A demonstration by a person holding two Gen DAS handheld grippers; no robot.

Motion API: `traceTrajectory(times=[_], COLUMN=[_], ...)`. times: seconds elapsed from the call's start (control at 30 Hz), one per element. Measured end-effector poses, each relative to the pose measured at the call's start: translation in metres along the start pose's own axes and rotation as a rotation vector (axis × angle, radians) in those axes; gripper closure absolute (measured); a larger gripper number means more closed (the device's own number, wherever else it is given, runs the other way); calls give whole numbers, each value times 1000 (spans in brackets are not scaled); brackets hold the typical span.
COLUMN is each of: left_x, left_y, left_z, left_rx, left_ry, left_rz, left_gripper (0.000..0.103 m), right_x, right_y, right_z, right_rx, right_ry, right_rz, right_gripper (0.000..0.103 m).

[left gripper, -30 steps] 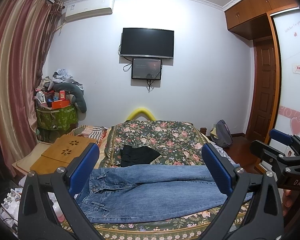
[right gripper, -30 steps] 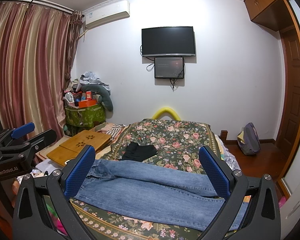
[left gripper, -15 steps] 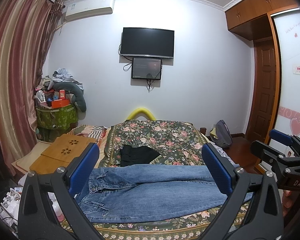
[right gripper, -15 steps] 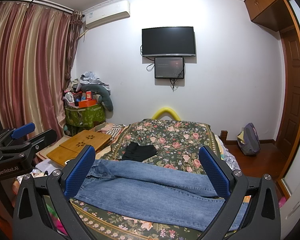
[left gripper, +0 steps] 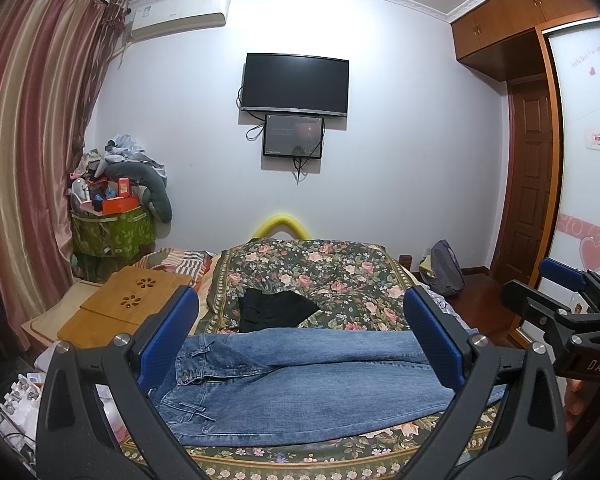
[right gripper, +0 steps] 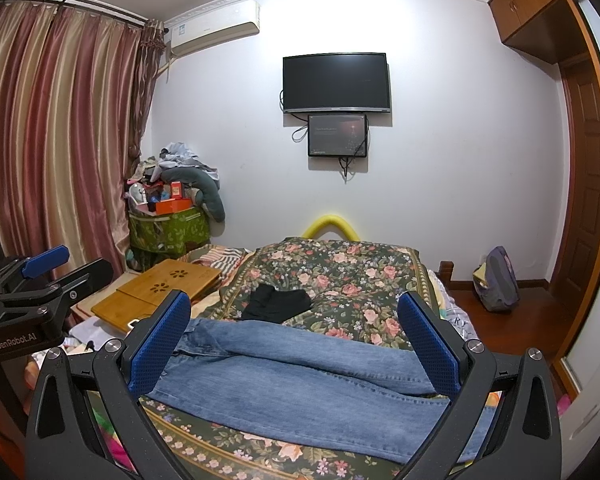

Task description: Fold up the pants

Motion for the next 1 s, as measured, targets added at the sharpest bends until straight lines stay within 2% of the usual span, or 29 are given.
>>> traceTrajectory(times=[0.27, 0.53, 0.7, 0.83, 1.0], left_x=[6, 38, 79, 128, 188], left_y=[-1, -7, -12, -13, -14], left_z=[3, 17, 32, 49, 82], left_rx=[-4, -17, -29, -41, -35], left_ry=[5, 15, -2, -11, -85], left_rz=[8, 27, 78, 169, 252], left_gripper=[0, 0, 0, 0, 0], right_x=[6, 29, 60, 94, 140], right_y=[1, 1, 1, 4, 5], right_z=[-1, -2, -8, -17, -40], right_rx=[1, 3, 3, 9, 17], right_ry=[-4, -11, -1, 3, 8], right_rz=[14, 48, 88, 130, 193], right_gripper=[0, 0, 0, 0, 0])
Point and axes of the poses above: each gripper's, at about its wrist camera, not at the fingertips, and x roughly the way its jaws point, z to its left, y to its underside, the point moved 8 cm from there along x, roughly the way its jaws point, and after that the axes turned 13 degrees about z, right-handed, at the moved point
